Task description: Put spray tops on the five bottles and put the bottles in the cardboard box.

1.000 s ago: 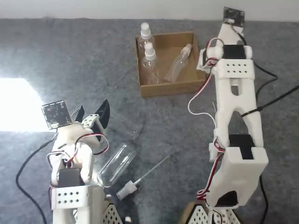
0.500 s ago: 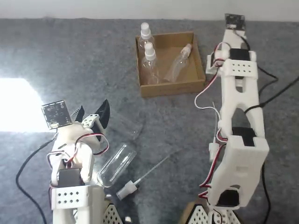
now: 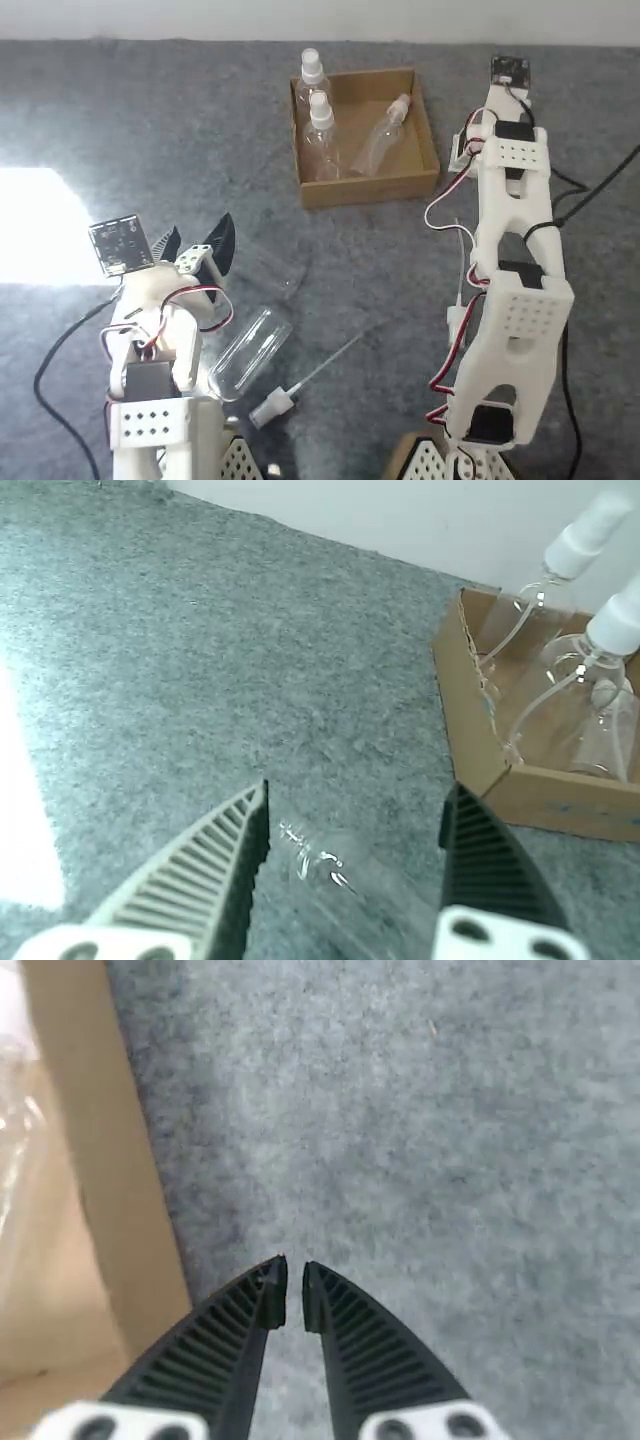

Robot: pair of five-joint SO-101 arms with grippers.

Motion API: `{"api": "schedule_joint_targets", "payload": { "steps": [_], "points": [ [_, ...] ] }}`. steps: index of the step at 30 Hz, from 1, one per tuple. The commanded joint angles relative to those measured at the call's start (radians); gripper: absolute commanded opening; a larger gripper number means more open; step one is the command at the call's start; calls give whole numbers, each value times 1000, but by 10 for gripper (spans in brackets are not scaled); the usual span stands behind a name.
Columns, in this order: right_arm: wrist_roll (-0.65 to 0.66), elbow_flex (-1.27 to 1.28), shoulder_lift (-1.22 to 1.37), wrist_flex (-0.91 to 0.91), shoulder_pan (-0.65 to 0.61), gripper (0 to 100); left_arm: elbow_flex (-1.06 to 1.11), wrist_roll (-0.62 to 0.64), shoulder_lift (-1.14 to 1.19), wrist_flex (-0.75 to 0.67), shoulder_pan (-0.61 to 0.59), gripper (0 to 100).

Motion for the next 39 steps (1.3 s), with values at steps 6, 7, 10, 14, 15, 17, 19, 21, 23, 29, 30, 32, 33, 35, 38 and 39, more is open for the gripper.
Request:
{"api": "schedule_joint_targets", "payload": {
  "steps": [6,7,10,14,15,17,19,21,23,29,30,32,33,35,38,39],
  "points": [
    [12,-55,-10,-21,-88,7,-18,-6,-15,-23,-3,257],
    [12,-55,-10,-13,-96,7,-18,-6,-15,-23,-3,257],
    [12,-55,-10,15,-122,7,-18,-6,-15,-23,-3,257],
    [12,-55,-16,54,-147,7,-18,-6,-15,-23,-3,257],
    [12,-55,-18,67,-150,7,-18,-6,-15,-23,-3,257],
    [12,-55,-19,91,-160,7,-18,-6,-15,-23,-3,257],
    [12,-55,-19,107,-171,7,-18,-6,-15,-23,-3,257],
    [12,-55,-19,107,-174,7,-18,-6,-15,-23,-3,257],
    [11,-55,-21,107,-174,7,-18,-6,-15,-23,-3,257],
    [11,-55,-42,145,-174,7,-18,-6,-15,-23,-3,257],
    [9,-55,-58,157,-171,7,-18,-6,-15,-23,-3,257],
    [6,-55,-93,186,-168,7,-18,-6,-15,-23,-3,257],
    [6,-55,-113,203,-171,7,-18,-6,-15,-23,-3,257],
    [6,-55,-150,232,-174,7,-18,-6,-15,-23,-3,257],
    [6,-55,-203,260,-186,7,-18,-6,-15,-23,-3,257],
    [5,-55,-220,269,-191,7,-18,-6,-15,-23,-3,257]
  ]
}}
